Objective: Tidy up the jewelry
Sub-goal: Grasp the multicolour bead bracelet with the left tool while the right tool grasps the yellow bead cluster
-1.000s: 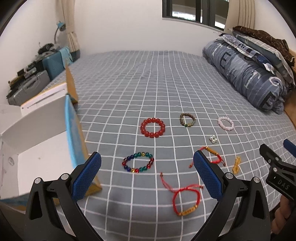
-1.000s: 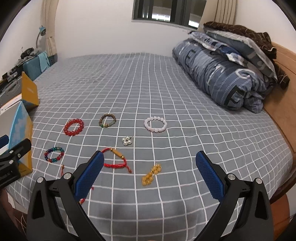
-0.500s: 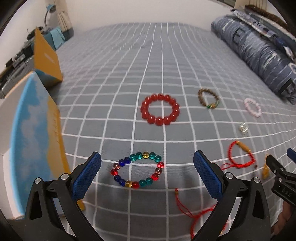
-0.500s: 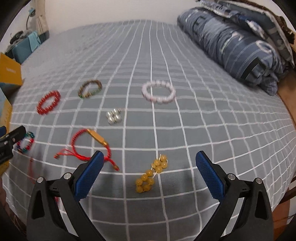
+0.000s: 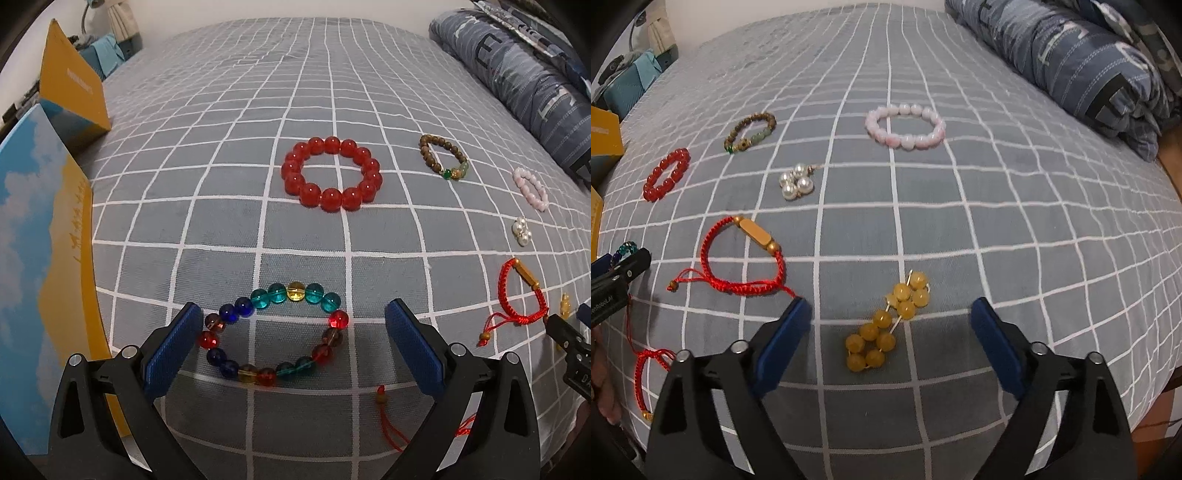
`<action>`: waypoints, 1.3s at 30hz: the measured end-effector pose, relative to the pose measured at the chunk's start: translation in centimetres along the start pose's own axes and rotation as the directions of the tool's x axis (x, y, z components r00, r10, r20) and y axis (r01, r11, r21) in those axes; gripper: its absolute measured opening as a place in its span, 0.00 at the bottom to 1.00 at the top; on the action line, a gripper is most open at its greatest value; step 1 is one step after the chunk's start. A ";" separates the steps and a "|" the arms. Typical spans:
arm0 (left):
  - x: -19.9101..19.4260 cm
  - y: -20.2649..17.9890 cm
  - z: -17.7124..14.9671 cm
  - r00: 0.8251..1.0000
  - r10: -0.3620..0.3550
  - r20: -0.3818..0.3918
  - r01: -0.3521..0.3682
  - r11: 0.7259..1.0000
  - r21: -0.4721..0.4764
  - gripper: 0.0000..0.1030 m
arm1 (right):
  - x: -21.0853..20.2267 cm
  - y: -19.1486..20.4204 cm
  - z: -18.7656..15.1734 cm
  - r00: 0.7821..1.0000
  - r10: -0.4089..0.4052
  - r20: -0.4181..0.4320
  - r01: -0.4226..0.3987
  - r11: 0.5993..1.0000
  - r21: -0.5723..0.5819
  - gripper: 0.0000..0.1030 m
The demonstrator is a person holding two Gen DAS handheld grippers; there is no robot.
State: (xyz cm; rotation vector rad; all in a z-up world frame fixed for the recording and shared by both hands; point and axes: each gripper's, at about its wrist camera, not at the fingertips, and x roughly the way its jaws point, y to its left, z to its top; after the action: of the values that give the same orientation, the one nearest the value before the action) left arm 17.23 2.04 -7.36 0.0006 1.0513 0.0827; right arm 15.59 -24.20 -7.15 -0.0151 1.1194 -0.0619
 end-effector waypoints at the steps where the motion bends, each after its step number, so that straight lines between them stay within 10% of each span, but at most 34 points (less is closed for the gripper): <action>1: 0.0 -0.1 0.0 1.000 -0.002 -0.001 0.002 1.000 -0.001 0.94 | 0.2 0.0 -0.1 1.000 0.014 -0.011 -0.014 1.000 0.009 0.78; 10: 0.0 0.6 0.1 0.999 -0.037 -0.014 0.036 0.998 -0.042 0.83 | 0.3 -0.6 0.0 0.999 0.035 -0.034 -0.033 0.999 0.042 0.54; 18: -0.7 0.2 -0.1 0.997 -0.075 -0.002 0.074 0.997 -0.029 0.38 | 0.1 -0.4 0.1 0.999 -0.007 -0.035 0.008 1.000 0.029 0.19; 21: -0.9 -0.1 -0.2 0.997 -0.081 -0.002 0.081 0.997 -0.014 0.18 | 0.0 0.0 0.0 0.999 -0.028 -0.029 0.029 0.999 0.019 0.18; 37: -2.3 -0.3 -0.5 0.994 -0.094 0.049 0.093 0.996 0.014 0.17 | -1.3 -0.3 -0.4 0.999 -0.014 0.036 0.013 0.999 0.034 0.09; 39: -2.5 -0.3 -0.4 0.995 -0.087 0.058 0.086 0.996 0.022 0.01 | -1.6 -0.3 -0.4 0.999 -0.010 0.051 0.008 0.999 0.038 0.09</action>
State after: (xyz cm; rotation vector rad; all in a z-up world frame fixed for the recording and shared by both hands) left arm 15.67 1.52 -5.44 -0.0250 0.9923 -0.0058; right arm 14.48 -24.41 -5.90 0.0117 1.0666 -0.0900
